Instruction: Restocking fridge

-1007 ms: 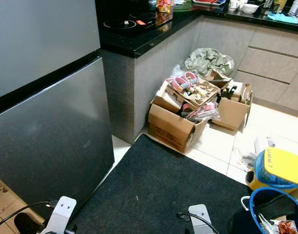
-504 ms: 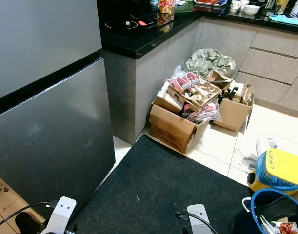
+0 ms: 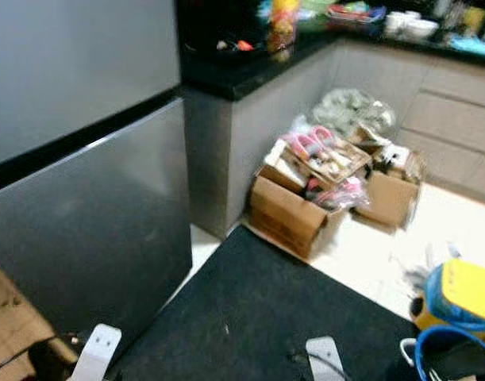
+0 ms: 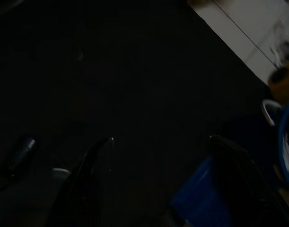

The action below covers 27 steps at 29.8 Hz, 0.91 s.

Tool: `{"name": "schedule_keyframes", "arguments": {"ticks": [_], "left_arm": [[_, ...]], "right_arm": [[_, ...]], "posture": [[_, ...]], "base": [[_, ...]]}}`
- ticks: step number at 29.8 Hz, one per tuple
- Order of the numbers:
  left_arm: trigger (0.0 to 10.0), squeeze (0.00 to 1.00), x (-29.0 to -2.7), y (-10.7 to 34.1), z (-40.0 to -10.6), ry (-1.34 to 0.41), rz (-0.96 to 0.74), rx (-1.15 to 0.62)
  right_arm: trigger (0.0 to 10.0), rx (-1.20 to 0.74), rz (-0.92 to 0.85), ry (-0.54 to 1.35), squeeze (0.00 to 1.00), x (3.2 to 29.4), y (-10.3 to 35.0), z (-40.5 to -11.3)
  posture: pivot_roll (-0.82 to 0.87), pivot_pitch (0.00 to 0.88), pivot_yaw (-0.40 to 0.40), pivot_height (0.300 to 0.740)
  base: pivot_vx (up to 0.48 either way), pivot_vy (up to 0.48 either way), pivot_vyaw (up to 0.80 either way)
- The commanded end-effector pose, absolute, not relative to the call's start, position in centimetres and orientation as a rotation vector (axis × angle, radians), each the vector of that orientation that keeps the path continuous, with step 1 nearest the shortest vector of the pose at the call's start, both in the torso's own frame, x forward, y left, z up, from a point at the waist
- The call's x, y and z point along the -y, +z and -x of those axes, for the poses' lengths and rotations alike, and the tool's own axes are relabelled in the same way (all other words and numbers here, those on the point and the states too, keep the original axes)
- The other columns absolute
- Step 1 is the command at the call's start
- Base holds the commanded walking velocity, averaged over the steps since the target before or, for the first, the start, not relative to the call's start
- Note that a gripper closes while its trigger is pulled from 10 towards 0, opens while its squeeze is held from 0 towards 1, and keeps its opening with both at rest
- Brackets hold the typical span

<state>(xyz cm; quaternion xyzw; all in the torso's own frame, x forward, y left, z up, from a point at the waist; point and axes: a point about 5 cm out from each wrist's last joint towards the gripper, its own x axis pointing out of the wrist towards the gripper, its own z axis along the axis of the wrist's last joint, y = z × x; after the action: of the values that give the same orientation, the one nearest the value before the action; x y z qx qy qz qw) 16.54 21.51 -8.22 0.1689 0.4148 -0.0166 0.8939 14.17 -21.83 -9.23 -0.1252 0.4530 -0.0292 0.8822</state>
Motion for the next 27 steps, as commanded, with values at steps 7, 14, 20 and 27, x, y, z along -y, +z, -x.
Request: {"name": "schedule_keyframes", "arguments": {"ticks": [7, 14, 20, 27], "left_arm": [[10.0, 0.0, -21.47, -8.44, -16.07, -0.043, -0.355, -0.874], [10.0, 0.0, -21.56, -8.49, -15.95, -0.044, -0.357, -0.881], [10.0, 0.0, -21.61, -8.54, -15.84, -0.044, -0.358, -0.887], [10.0, 0.0, -21.64, -8.68, -15.57, -0.044, -0.357, -0.899]], "right_arm": [[10.0, -0.936, 0.251, -0.076, 0.0, 21.87, -9.2, -14.15], [10.0, -0.937, 0.251, -0.079, 0.0, 21.93, -9.21, -14.12], [10.0, -0.935, 0.25, -0.08, 0.0, 21.95, -9.19, -14.16], [10.0, -0.938, 0.249, -0.08, 0.0, 21.96, -9.21, -14.09]], "posture": [[-0.04, 0.0, -0.039, 0.74], [-0.04, 0.0, -0.038, 0.74], [-0.04, 0.0, -0.037, 0.74], [-0.04, 0.0, -0.038, 0.74]], "base": [[0.0, 0.0, 0.8], [0.0, 0.0, 0.8], [0.0, 0.0, 0.8], [0.0, 0.0, 0.8]]}}
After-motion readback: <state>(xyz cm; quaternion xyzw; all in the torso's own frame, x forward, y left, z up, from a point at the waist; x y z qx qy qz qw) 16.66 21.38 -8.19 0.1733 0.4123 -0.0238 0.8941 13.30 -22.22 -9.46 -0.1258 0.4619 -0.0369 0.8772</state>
